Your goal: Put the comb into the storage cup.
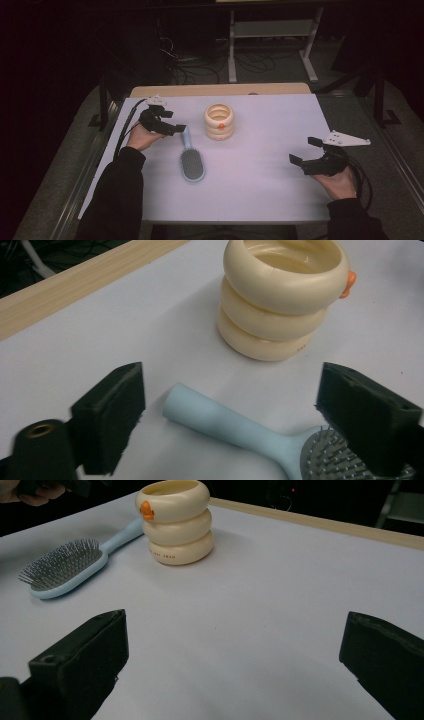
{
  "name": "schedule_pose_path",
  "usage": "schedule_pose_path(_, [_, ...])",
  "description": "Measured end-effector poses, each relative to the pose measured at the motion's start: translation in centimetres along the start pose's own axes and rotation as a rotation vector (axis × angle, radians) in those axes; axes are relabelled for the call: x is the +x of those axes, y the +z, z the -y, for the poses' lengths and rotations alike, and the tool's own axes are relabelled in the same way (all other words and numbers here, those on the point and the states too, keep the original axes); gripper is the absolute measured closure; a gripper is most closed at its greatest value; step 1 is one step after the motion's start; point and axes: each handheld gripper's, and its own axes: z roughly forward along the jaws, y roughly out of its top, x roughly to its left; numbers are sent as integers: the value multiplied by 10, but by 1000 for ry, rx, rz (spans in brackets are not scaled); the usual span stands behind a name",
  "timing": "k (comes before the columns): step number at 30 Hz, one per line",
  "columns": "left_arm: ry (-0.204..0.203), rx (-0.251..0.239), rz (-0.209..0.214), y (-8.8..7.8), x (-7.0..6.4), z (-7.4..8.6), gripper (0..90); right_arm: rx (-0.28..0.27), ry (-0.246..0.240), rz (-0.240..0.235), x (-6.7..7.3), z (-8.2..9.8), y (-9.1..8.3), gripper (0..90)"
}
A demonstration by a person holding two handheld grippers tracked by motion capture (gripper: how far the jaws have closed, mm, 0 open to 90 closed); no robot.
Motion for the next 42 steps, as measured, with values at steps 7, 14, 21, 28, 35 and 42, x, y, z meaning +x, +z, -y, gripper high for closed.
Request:
schedule_pose_path(7, [9,9,-15,7,-1,-1,263,4,-3,-2,1,0,0,0])
schedule_pose_path(14, [-9,34,-63,15,3,1,404,6,-5,-2,1,0,0,0])
schedule_pose_path(21, [-7,63,-94,21,3,3,591,6,-4,-5,1,0,1,0])
schedule_pose_path(28, [3,65,-75,32,-1,3,810,6,-2,-13,1,0,1,0])
schedule_pose_path(35, [7,97,-71,47,-5,2,900,13,-3,-18,1,0,2,0])
schedule_pose_path(42, [-6,137,-95,59,-4,5,900,18,-8,-25,2,0,3,0])
